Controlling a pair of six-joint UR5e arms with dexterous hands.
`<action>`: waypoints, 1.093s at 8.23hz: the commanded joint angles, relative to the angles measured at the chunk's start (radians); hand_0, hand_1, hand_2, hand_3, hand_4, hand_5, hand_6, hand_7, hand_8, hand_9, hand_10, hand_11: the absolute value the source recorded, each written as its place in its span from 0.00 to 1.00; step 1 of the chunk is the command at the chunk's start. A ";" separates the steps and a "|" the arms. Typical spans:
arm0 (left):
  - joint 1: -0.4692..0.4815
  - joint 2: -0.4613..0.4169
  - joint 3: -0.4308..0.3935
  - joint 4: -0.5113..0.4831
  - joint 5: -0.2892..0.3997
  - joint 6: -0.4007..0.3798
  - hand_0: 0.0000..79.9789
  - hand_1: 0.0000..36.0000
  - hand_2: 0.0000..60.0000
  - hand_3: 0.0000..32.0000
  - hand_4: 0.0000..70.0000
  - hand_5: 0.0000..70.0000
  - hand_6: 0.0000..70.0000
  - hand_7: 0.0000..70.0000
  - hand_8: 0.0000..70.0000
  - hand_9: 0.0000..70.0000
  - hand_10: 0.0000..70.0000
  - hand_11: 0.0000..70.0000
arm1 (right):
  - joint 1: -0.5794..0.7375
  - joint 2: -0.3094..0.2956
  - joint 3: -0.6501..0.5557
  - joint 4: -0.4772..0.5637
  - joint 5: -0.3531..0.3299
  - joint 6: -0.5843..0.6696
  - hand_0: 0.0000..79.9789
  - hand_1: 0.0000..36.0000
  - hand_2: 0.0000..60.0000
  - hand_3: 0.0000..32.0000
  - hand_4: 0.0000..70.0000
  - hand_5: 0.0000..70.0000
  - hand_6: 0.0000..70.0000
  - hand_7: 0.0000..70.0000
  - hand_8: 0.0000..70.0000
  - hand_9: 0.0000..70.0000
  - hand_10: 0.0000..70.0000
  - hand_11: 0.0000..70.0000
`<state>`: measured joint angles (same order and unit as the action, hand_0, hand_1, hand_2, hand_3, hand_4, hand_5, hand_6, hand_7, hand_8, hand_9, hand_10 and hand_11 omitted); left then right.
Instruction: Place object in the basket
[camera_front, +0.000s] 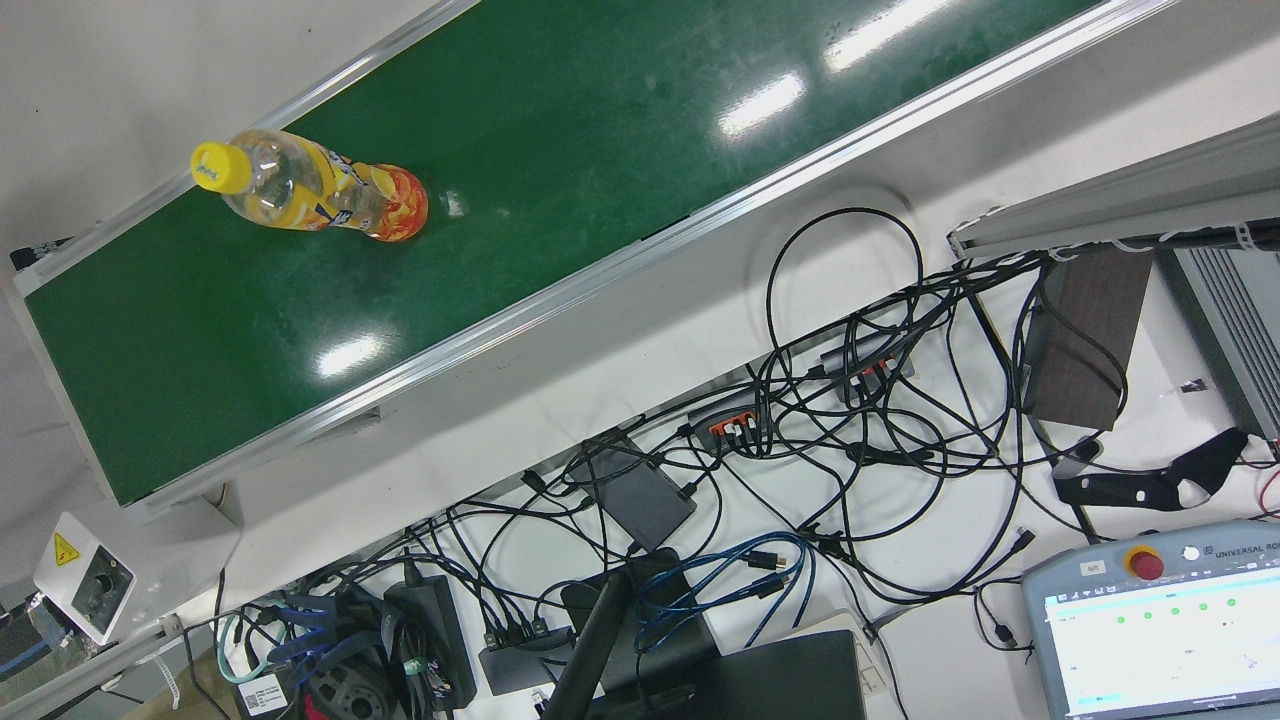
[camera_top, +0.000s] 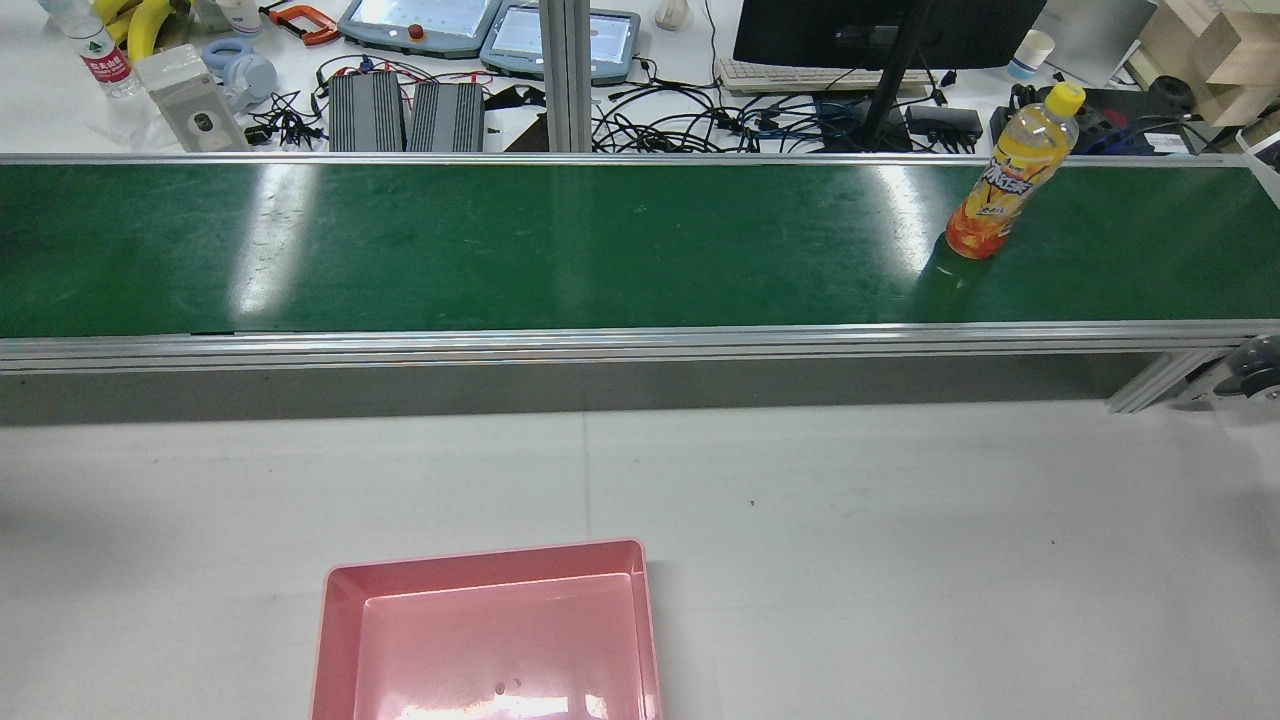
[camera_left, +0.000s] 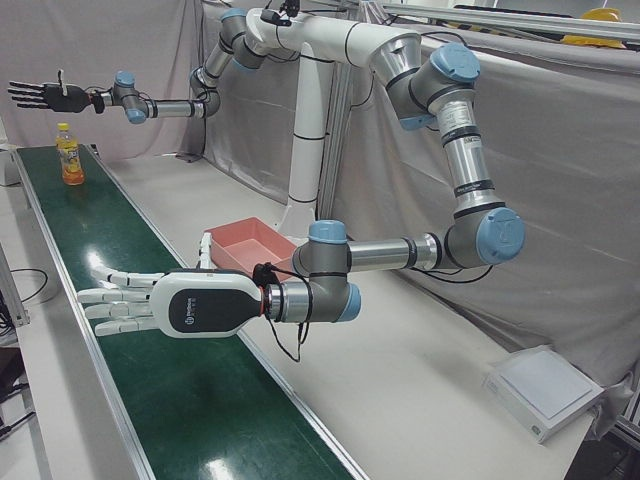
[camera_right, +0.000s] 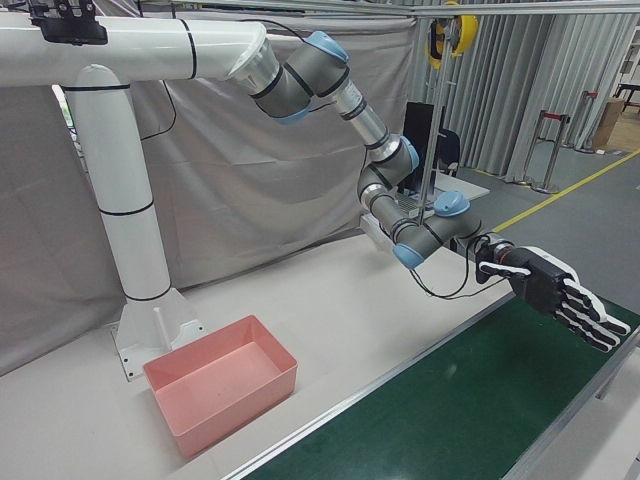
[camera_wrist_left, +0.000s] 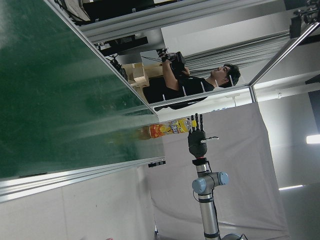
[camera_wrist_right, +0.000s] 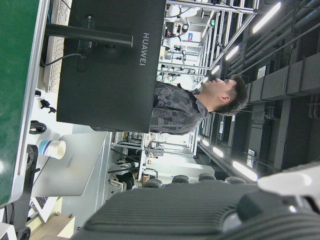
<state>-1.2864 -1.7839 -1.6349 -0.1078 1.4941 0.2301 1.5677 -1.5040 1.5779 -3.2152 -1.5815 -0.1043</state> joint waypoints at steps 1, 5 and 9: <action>-0.001 0.000 0.000 0.000 0.000 0.000 0.63 0.10 0.00 0.05 0.05 0.28 0.00 0.02 0.07 0.03 0.00 0.00 | -0.001 -0.001 -0.001 0.000 -0.002 0.000 0.00 0.00 0.00 0.00 0.00 0.00 0.00 0.00 0.00 0.00 0.00 0.00; -0.001 0.000 0.000 0.000 0.000 0.000 0.63 0.10 0.00 0.03 0.06 0.27 0.00 0.01 0.06 0.02 0.00 0.00 | -0.001 0.001 -0.001 0.000 0.000 0.000 0.00 0.00 0.00 0.00 0.00 0.00 0.00 0.00 0.00 0.00 0.00 0.00; -0.001 0.000 -0.002 0.000 0.000 0.000 0.63 0.10 0.00 0.01 0.06 0.28 0.00 0.02 0.06 0.03 0.00 0.00 | -0.001 -0.001 -0.001 0.000 0.000 0.000 0.00 0.00 0.00 0.00 0.00 0.00 0.00 0.00 0.00 0.00 0.00 0.00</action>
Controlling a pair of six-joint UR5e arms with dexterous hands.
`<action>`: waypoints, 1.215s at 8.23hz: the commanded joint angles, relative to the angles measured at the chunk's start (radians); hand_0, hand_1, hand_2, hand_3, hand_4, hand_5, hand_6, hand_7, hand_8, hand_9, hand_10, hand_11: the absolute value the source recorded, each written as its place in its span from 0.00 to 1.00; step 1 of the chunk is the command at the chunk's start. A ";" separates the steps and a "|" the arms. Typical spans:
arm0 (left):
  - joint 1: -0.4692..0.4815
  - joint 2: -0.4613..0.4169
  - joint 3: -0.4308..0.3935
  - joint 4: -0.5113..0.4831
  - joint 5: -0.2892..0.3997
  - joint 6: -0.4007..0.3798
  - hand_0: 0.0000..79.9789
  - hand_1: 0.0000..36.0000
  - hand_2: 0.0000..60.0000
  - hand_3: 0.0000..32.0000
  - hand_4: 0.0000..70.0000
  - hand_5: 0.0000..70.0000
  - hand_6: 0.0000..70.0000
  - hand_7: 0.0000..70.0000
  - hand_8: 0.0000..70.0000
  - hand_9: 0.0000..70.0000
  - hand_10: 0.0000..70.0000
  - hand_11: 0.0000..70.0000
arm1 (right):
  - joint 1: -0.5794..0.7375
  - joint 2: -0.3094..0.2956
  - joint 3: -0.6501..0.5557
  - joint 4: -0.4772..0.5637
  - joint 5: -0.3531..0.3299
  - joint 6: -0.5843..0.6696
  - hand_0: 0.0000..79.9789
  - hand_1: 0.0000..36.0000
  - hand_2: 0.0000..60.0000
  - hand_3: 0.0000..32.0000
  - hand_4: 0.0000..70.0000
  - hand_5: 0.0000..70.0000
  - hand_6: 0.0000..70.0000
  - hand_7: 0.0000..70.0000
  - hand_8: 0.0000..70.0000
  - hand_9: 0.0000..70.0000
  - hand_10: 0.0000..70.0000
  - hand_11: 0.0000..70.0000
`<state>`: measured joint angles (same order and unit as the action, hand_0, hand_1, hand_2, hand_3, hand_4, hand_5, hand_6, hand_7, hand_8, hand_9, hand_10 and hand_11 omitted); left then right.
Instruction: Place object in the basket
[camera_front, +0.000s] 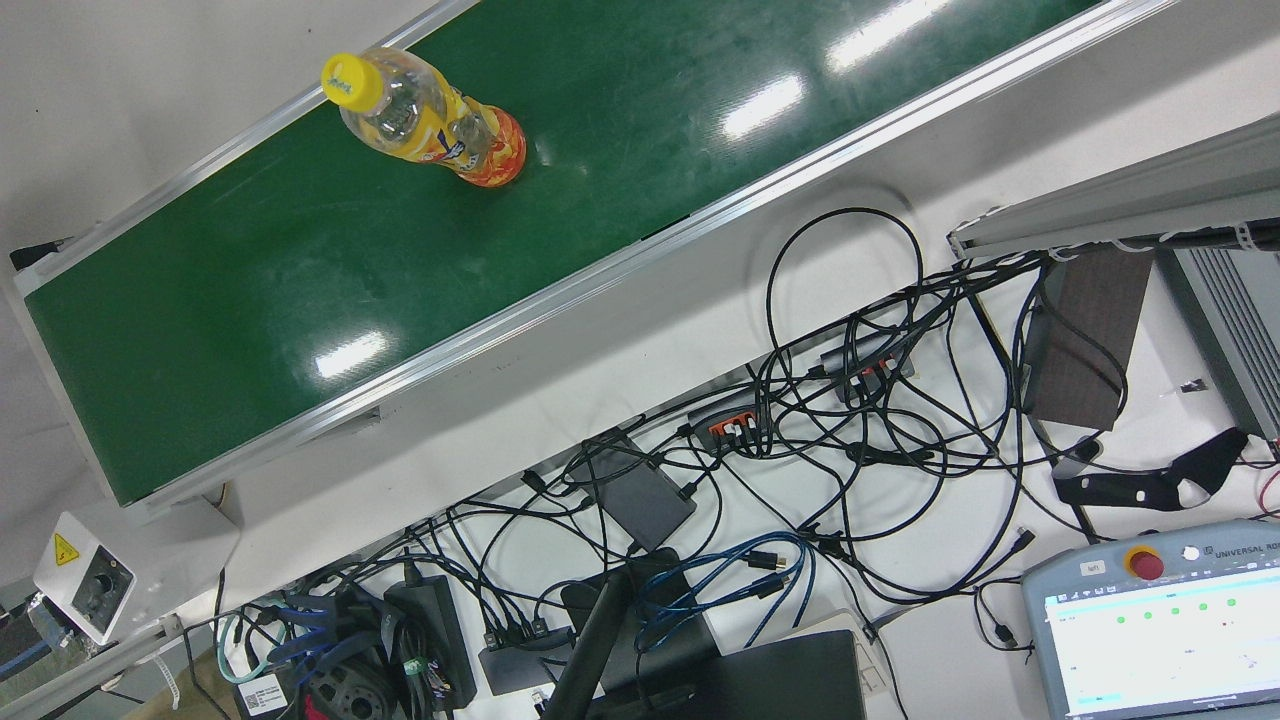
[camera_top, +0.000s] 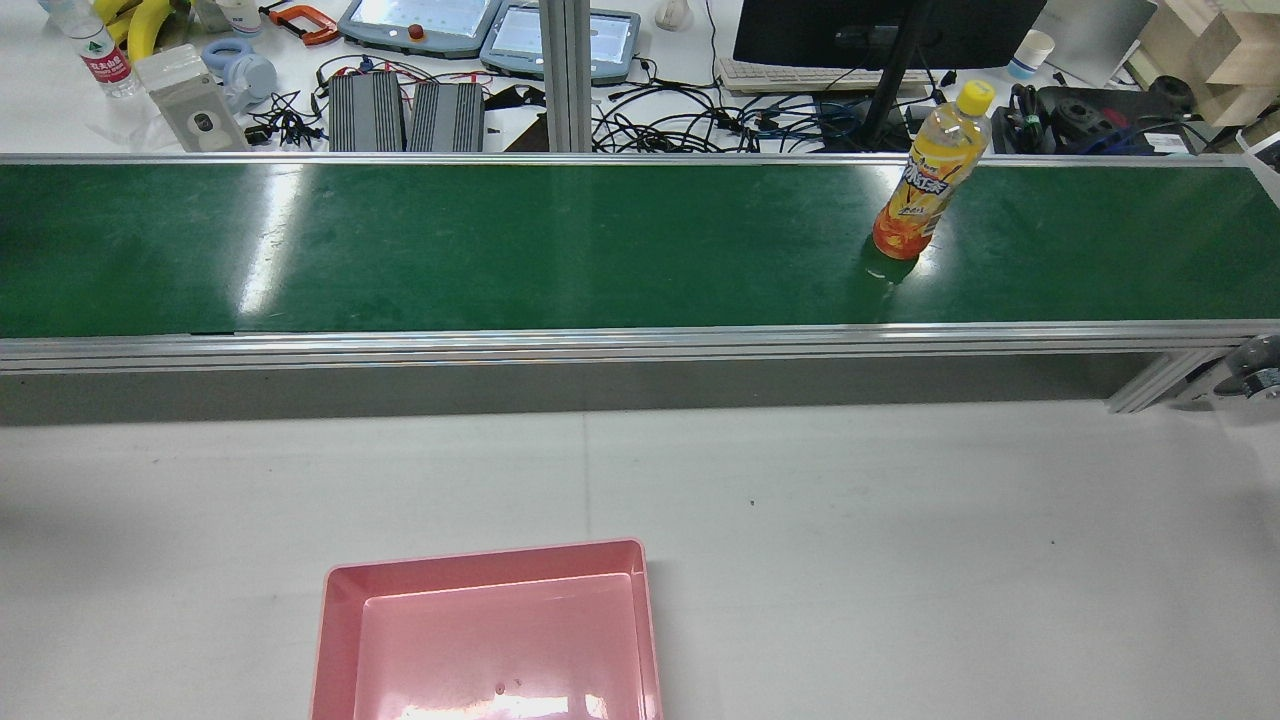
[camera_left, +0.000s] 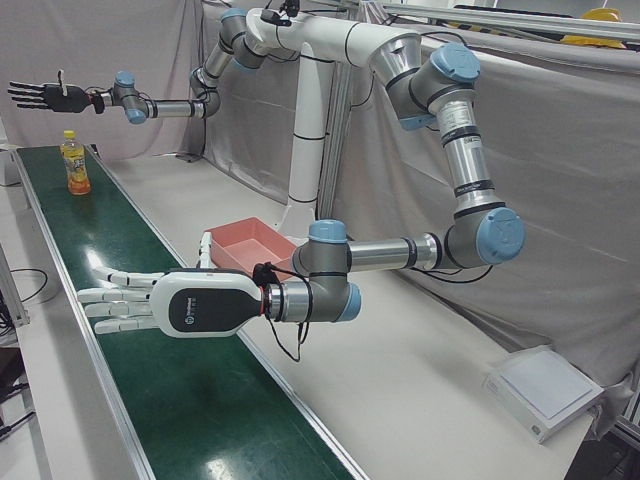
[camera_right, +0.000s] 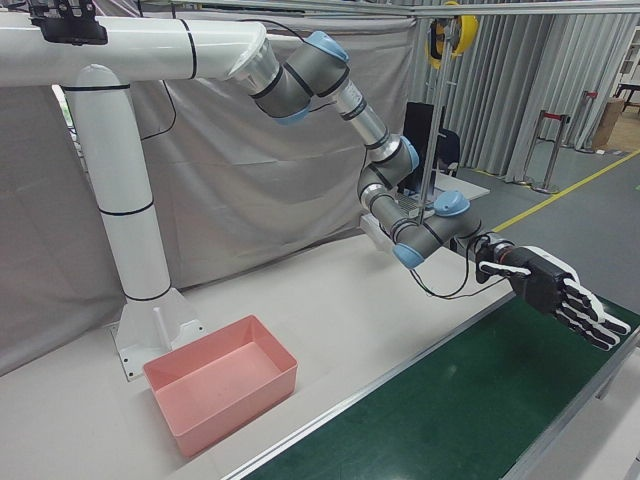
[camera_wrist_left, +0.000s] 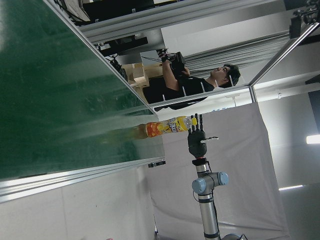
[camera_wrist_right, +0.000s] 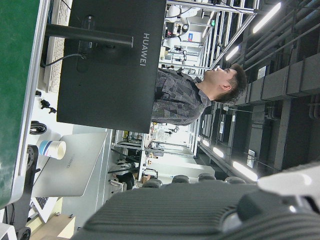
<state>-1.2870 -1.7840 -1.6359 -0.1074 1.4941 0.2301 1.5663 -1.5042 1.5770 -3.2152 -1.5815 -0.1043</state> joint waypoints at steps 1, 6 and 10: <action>0.000 0.000 -0.001 0.000 0.000 0.000 0.63 0.09 0.00 0.00 0.07 0.27 0.00 0.02 0.06 0.02 0.00 0.00 | 0.001 -0.001 0.000 0.000 0.000 0.000 0.00 0.00 0.00 0.00 0.00 0.00 0.00 0.00 0.00 0.00 0.00 0.00; 0.002 0.000 0.001 0.002 0.000 0.000 0.63 0.09 0.00 0.03 0.06 0.30 0.00 0.02 0.06 0.02 0.00 0.00 | 0.000 -0.001 0.000 0.000 0.000 0.000 0.00 0.00 0.00 0.00 0.00 0.00 0.00 0.00 0.00 0.00 0.00 0.00; 0.003 0.000 -0.001 0.011 0.000 0.000 0.63 0.10 0.00 0.01 0.06 0.29 0.00 0.02 0.05 0.02 0.00 0.00 | 0.001 -0.001 -0.003 0.000 0.000 0.000 0.00 0.00 0.00 0.00 0.00 0.00 0.00 0.00 0.00 0.00 0.00 0.00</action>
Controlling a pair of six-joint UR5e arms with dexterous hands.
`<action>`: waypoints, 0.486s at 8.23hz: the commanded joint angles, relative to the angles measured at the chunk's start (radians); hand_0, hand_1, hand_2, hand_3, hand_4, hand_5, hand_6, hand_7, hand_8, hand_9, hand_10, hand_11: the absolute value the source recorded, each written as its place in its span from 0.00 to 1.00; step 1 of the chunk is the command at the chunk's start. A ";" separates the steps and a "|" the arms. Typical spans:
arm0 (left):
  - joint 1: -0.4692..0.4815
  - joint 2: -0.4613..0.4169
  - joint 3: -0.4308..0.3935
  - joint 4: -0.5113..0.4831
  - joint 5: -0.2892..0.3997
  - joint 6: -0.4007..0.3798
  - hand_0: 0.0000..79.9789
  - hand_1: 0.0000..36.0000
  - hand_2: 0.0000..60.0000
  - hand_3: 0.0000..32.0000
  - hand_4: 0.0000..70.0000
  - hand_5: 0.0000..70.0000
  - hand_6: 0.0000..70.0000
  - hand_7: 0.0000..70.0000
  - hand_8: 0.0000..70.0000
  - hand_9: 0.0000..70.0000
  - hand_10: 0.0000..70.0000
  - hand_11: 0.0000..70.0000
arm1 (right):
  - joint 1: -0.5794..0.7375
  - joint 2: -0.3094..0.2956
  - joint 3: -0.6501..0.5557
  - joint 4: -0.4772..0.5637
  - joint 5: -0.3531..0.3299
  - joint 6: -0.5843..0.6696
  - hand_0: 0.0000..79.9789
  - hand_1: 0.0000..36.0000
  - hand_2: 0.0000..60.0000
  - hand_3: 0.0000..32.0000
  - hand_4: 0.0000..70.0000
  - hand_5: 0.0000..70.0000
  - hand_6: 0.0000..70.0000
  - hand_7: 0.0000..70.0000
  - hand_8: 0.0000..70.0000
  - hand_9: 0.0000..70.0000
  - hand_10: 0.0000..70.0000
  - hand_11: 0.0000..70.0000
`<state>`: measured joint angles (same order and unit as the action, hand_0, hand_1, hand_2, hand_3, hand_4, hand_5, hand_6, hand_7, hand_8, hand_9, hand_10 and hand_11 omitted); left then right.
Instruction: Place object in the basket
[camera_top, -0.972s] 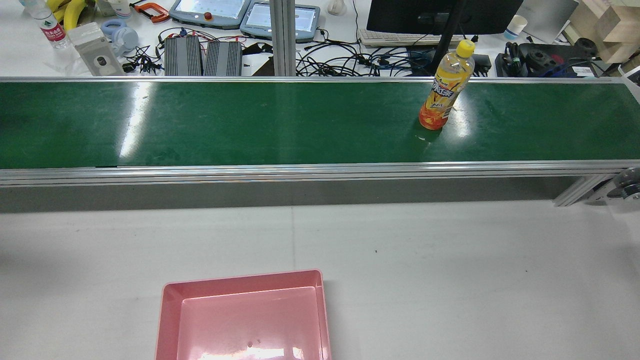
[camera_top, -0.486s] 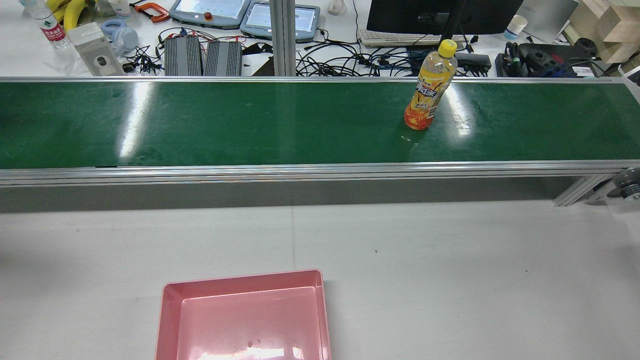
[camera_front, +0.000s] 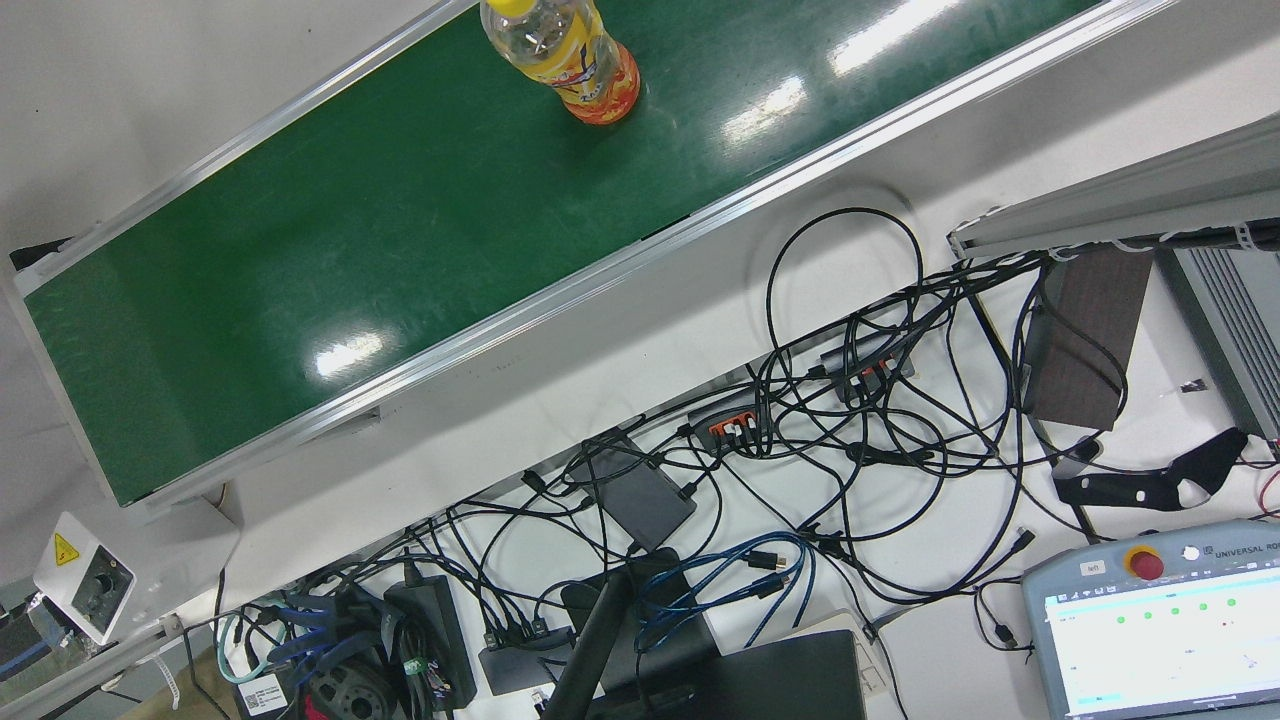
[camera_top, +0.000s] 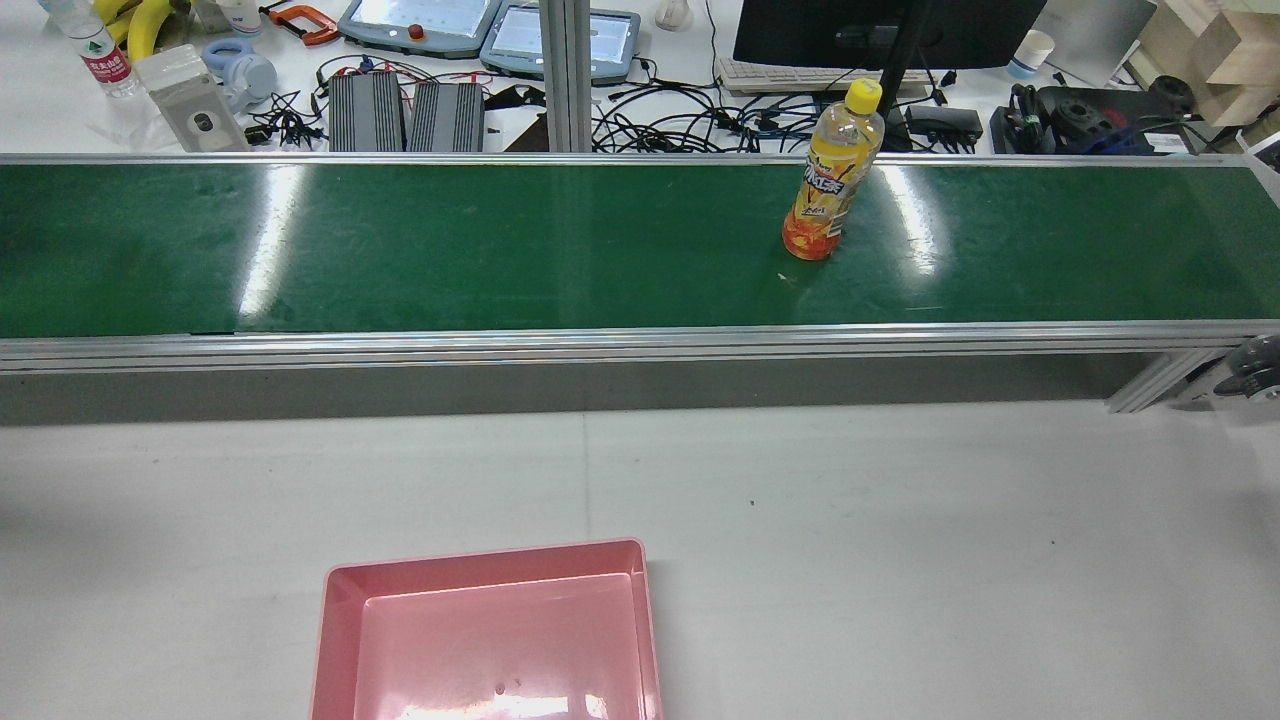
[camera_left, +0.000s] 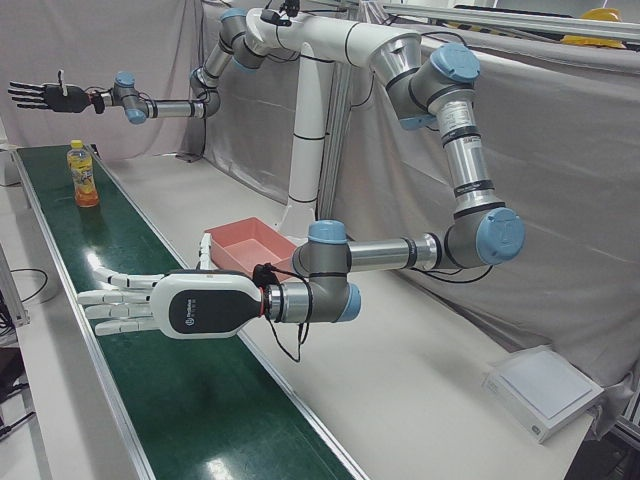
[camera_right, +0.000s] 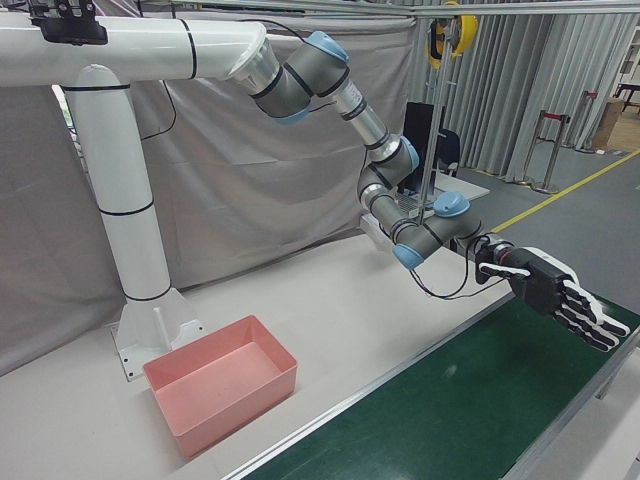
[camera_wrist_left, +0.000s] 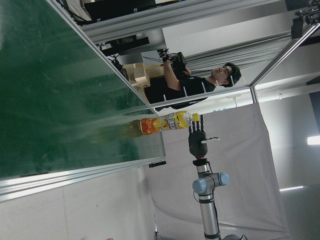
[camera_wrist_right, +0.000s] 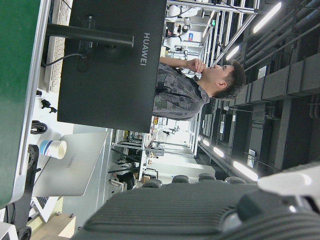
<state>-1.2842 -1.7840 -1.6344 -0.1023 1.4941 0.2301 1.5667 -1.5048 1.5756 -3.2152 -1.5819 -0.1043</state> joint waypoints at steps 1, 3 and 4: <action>0.006 0.000 -0.002 0.009 0.000 0.000 0.63 0.10 0.00 0.00 0.07 0.30 0.00 0.01 0.06 0.03 0.00 0.00 | 0.001 0.000 0.000 0.000 0.000 0.000 0.00 0.00 0.00 0.00 0.00 0.00 0.00 0.00 0.00 0.00 0.00 0.00; 0.013 -0.002 -0.002 0.023 0.000 0.002 0.63 0.10 0.00 0.01 0.06 0.28 0.00 0.01 0.06 0.02 0.00 0.00 | 0.001 0.000 0.003 0.000 0.000 0.002 0.00 0.00 0.00 0.00 0.00 0.00 0.00 0.00 0.00 0.00 0.00 0.00; 0.008 0.002 -0.002 0.023 0.000 0.002 0.63 0.10 0.00 0.00 0.06 0.27 0.00 0.01 0.06 0.02 0.00 0.00 | 0.001 0.000 0.003 0.000 0.000 0.002 0.00 0.00 0.00 0.00 0.00 0.00 0.00 0.00 0.00 0.00 0.00 0.00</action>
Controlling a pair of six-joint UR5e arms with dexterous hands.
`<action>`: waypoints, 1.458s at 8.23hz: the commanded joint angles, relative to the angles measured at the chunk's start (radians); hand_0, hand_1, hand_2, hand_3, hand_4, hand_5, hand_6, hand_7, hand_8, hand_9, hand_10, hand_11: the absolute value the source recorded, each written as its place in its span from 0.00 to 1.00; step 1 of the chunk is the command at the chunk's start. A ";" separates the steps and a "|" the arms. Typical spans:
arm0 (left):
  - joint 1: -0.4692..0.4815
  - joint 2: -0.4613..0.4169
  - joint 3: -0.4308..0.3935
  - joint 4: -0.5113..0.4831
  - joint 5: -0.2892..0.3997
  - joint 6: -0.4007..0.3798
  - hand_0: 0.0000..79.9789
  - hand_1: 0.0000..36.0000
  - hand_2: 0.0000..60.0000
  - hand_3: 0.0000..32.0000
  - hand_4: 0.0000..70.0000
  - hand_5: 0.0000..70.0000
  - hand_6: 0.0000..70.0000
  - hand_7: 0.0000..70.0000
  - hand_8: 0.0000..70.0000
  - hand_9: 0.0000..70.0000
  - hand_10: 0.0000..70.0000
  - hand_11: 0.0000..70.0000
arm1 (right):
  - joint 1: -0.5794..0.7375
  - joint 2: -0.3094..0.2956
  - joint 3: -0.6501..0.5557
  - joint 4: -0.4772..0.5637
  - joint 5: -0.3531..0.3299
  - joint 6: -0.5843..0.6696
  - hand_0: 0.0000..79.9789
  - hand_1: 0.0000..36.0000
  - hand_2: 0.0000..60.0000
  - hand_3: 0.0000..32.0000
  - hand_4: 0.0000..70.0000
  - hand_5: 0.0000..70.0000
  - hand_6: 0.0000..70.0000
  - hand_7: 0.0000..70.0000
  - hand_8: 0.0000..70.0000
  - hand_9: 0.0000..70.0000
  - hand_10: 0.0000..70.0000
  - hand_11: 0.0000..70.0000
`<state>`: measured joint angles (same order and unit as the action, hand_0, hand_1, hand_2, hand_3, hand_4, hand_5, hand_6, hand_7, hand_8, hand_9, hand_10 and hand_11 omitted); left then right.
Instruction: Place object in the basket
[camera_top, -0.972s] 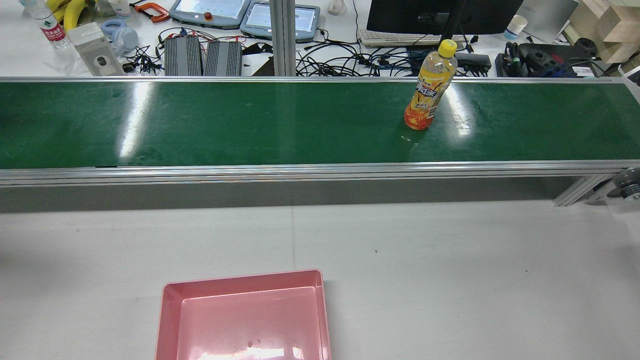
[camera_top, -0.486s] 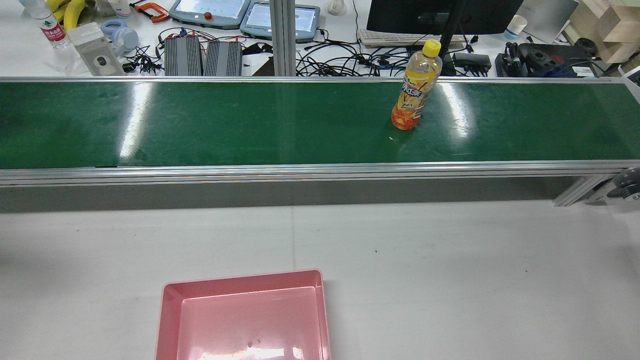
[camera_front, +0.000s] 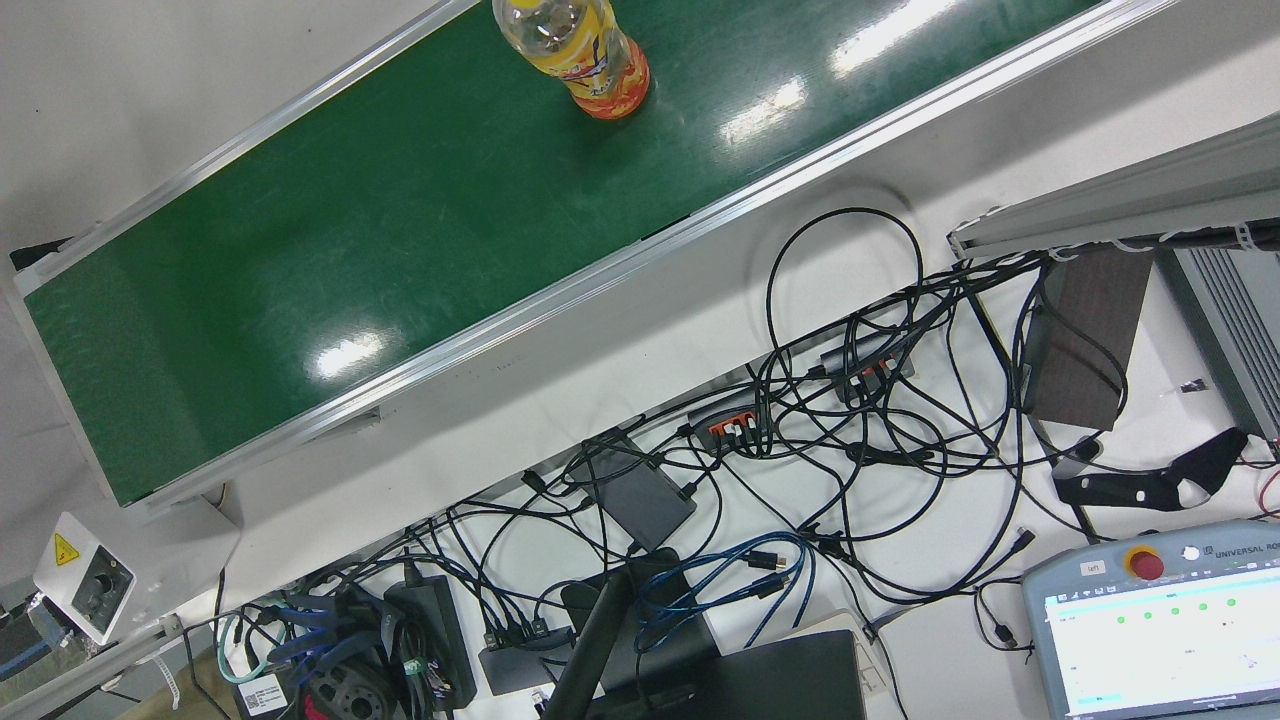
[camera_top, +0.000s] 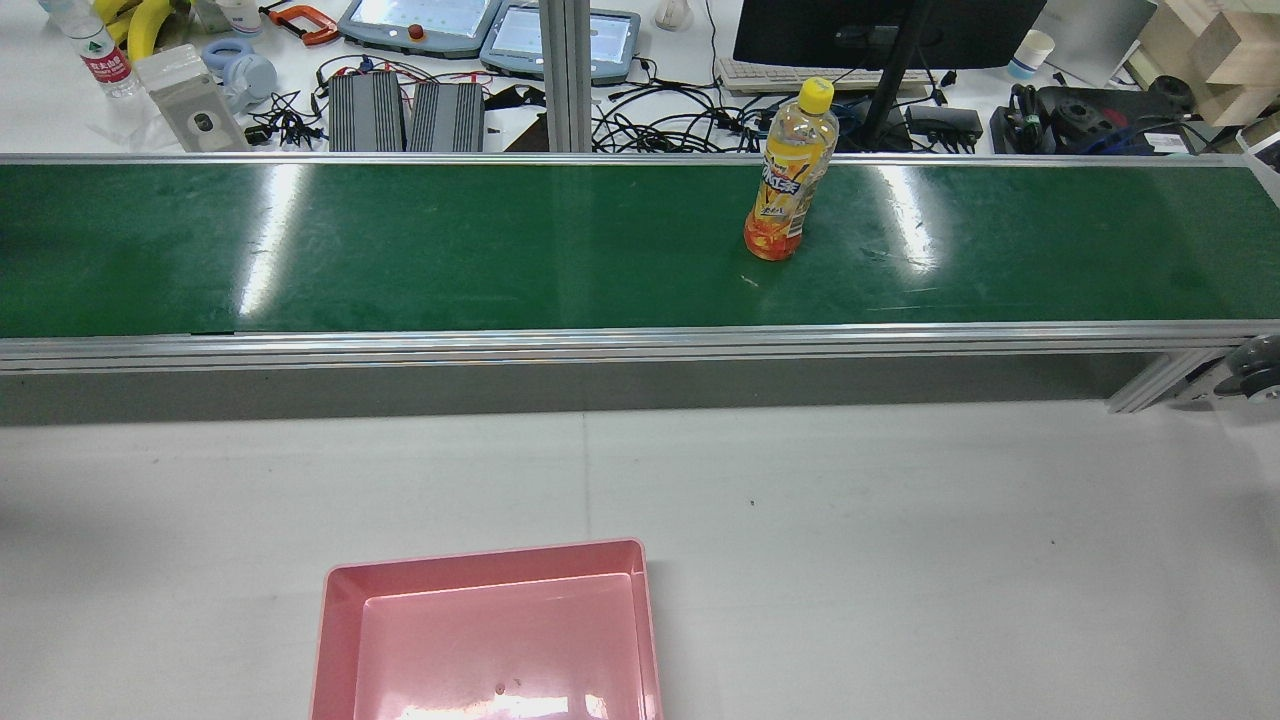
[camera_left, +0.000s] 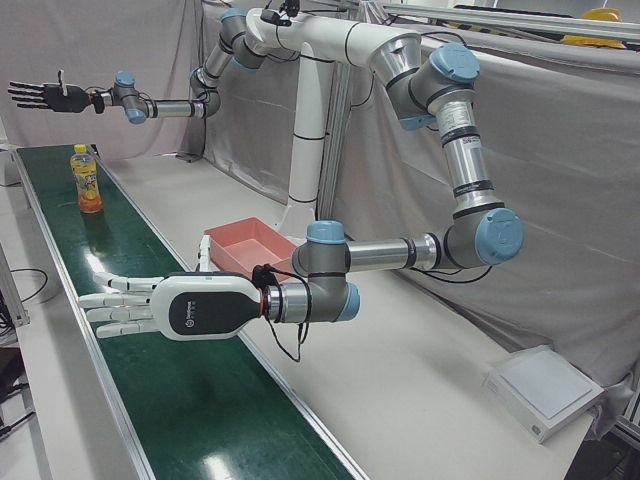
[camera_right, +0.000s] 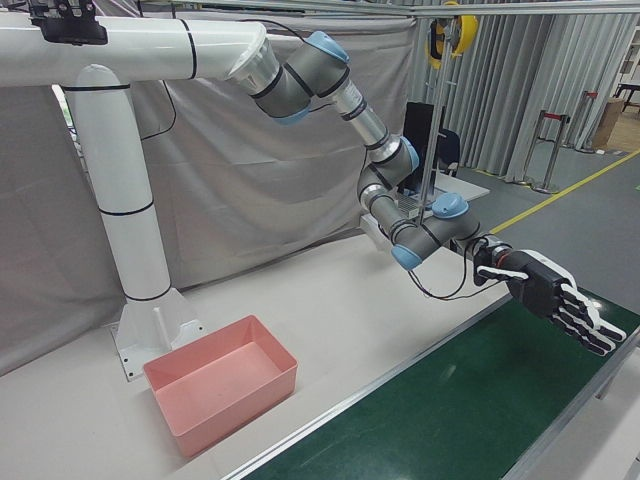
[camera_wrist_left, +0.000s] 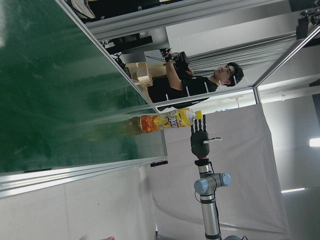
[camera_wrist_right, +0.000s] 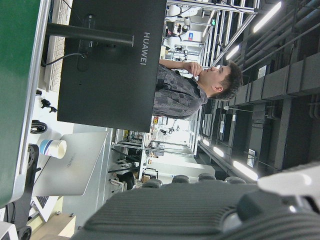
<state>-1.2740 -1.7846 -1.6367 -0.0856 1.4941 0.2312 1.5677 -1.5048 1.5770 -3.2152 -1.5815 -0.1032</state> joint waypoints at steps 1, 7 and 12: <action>-0.008 0.008 -0.002 0.004 -0.002 0.000 0.63 0.09 0.00 0.00 0.06 0.27 0.00 0.01 0.06 0.02 0.00 0.00 | 0.000 0.000 0.000 0.000 -0.002 -0.001 0.00 0.00 0.00 0.00 0.00 0.00 0.00 0.00 0.00 0.00 0.00 0.00; 0.004 0.019 -0.008 0.007 0.000 0.000 0.63 0.09 0.00 0.14 0.02 0.22 0.00 0.00 0.06 0.02 0.00 0.00 | 0.000 0.000 0.006 0.000 0.000 0.000 0.00 0.00 0.00 0.00 0.00 0.00 0.00 0.00 0.00 0.00 0.00 0.00; 0.050 0.019 -0.009 0.007 0.000 0.017 0.63 0.12 0.00 0.41 0.00 0.14 0.00 0.00 0.03 0.00 0.00 0.00 | 0.000 0.000 0.003 0.000 0.000 -0.001 0.00 0.00 0.00 0.00 0.00 0.00 0.00 0.00 0.00 0.00 0.00 0.00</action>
<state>-1.2565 -1.7657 -1.6468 -0.0783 1.4941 0.2352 1.5677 -1.5048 1.5799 -3.2152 -1.5820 -0.1039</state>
